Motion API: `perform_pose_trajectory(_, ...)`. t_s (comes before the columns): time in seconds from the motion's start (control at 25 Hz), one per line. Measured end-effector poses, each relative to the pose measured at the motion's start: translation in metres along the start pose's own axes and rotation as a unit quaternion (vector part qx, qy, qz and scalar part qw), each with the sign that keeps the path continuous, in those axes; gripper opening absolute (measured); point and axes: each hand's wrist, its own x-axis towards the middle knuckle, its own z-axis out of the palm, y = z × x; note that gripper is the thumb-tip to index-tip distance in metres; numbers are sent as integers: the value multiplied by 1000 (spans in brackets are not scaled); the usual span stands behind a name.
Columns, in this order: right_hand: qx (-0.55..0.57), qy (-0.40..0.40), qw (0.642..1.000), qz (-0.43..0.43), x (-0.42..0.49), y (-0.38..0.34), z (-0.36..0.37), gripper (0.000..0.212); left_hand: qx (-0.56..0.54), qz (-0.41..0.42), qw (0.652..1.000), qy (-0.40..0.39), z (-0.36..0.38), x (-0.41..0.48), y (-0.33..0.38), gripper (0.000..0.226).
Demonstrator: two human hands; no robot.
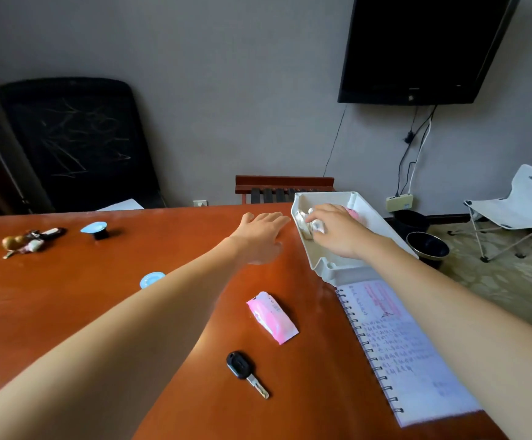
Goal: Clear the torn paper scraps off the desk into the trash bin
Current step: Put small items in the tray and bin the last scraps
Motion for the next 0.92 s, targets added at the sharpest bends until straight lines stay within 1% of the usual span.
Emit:
perform_pose_trajectory(0.16,44,-26,999,-14,0,-32,12,39,8,-38,999,-4,1,-34,-32,61)
perform_pose_trajectory(0.36,51,-44,998,-15,14,-63,33,44,25,-85,996,-22,4,-64,-77,60)
perform_pose_trajectory(0.6,39,-74,996,-10,39,-77,66,51,9,-87,996,-20,12,-71,-103,56)
perform_pose_trajectory(0.72,10,-83,996,-5,55,-76,76,56,20,-92,995,-18,14,-74,-126,54)
perform_pose_trajectory(0.8,15,-97,995,-3,61,-75,83,57,22,-100,995,-11,15,-76,-139,51)
perform_pose_trajectory(0.84,18,-94,995,-4,63,-75,88,56,22,-104,994,-12,16,-77,-145,50)
perform_pose_trajectory(0.92,23,-57,998,-12,65,-76,96,49,22,-109,994,-15,17,-80,-153,47)
